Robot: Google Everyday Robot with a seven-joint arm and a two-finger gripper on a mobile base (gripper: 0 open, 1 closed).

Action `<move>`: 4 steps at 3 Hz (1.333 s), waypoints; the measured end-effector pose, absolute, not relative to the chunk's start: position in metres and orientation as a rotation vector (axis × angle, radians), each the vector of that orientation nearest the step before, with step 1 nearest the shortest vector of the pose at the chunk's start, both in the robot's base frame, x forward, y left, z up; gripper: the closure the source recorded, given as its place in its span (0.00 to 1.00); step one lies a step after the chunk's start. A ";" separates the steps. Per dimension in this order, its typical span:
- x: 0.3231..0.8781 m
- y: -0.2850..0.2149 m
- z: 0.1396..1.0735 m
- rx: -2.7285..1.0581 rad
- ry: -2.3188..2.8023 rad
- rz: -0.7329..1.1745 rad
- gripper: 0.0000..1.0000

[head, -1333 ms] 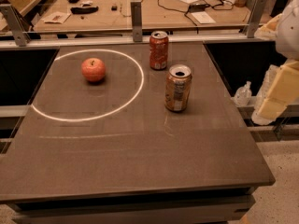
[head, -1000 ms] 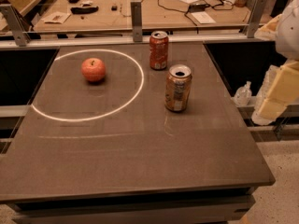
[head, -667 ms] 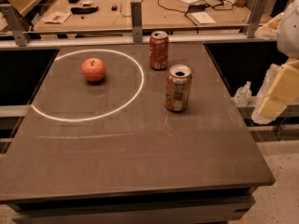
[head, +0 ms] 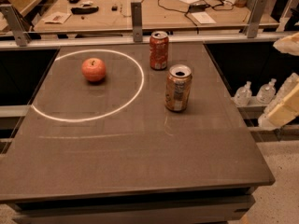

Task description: Move orange can near apple

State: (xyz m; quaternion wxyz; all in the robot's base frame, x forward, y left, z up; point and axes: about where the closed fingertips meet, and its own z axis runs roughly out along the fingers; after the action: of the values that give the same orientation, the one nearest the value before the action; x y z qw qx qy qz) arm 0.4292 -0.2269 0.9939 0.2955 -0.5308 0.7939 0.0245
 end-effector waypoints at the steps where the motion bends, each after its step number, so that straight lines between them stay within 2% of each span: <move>1: 0.425 -0.243 0.976 -1.272 2.063 0.190 0.00; 3: 0.433 -0.240 0.943 -1.041 1.860 0.531 0.00; 4: 0.443 -0.226 0.940 -1.001 1.781 0.594 0.00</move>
Offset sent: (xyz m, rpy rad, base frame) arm -0.0055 -0.0079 -0.0294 0.7404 -0.1143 0.0108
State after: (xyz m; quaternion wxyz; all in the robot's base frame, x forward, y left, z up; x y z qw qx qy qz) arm 0.4429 -0.2263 0.9401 0.4855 -0.4114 0.7318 0.2439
